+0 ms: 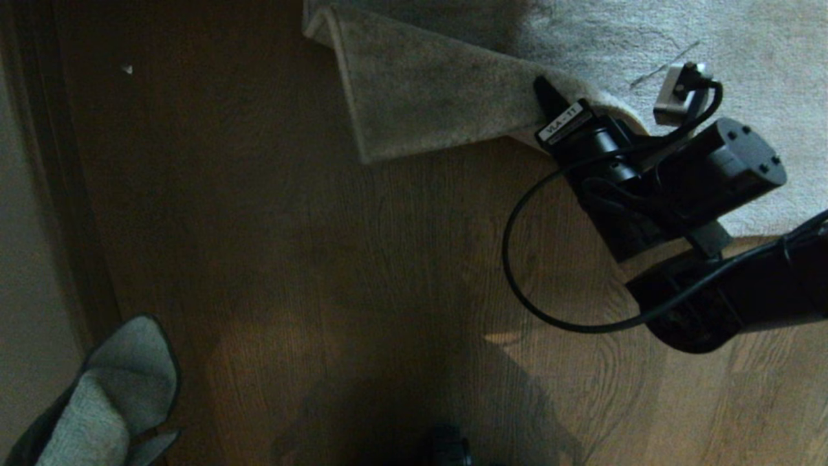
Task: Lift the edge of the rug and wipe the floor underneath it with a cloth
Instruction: Lay down the carpet
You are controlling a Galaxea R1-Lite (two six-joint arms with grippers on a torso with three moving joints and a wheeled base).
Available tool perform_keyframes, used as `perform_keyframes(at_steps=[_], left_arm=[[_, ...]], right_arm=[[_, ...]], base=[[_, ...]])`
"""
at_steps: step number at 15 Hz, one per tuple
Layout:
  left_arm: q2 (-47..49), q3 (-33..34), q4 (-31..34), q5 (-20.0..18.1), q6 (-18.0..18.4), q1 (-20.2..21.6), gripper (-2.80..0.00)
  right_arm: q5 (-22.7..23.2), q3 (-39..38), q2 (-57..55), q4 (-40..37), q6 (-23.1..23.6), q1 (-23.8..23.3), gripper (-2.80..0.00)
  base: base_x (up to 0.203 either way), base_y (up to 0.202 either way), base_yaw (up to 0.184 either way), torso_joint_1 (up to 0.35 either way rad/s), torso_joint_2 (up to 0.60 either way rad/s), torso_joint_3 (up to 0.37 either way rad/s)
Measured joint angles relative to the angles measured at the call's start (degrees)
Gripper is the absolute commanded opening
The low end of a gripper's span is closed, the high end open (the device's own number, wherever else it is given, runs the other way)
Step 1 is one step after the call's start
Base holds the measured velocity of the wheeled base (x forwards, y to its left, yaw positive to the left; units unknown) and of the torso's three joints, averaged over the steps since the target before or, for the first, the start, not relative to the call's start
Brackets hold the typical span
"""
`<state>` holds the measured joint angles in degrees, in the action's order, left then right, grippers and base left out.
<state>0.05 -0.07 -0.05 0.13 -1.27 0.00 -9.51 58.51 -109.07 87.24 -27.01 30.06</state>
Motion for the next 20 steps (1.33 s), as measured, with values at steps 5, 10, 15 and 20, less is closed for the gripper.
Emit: perform_keyframes(at_steps=[5,10,15,20], left_arm=[[-0.02,0.0,0.0,0.03,-0.02,0.02,-2.8],[-0.02,0.0,-0.02,0.0,-0.02,0.02,-2.8],[-0.02,0.02,-0.02,0.01,-0.04,0.0,-2.8],[-0.02,0.0,-0.05,0.02,-0.02,0.0,-2.8]], right_arm=[[-0.41,0.66,-0.39,-0.02,0.1,1.08,-2.8],[-2.14,2.53,-0.39,-0.11,0.79,1.71,-2.8],[-3.8,3.11,-0.24,-0.11,0.91,2.76,0.0],[-5.36,3.75,-0.13,-0.02,0.52,3.56,0.0]], base=[[0.0,0.0,0.0,0.0,0.0,0.0],[0.0,0.0,0.0,0.0,0.0,0.0],[0.0,0.0,0.0,0.0,0.0,0.0],[0.0,0.0,0.0,0.0,0.0,0.0]])
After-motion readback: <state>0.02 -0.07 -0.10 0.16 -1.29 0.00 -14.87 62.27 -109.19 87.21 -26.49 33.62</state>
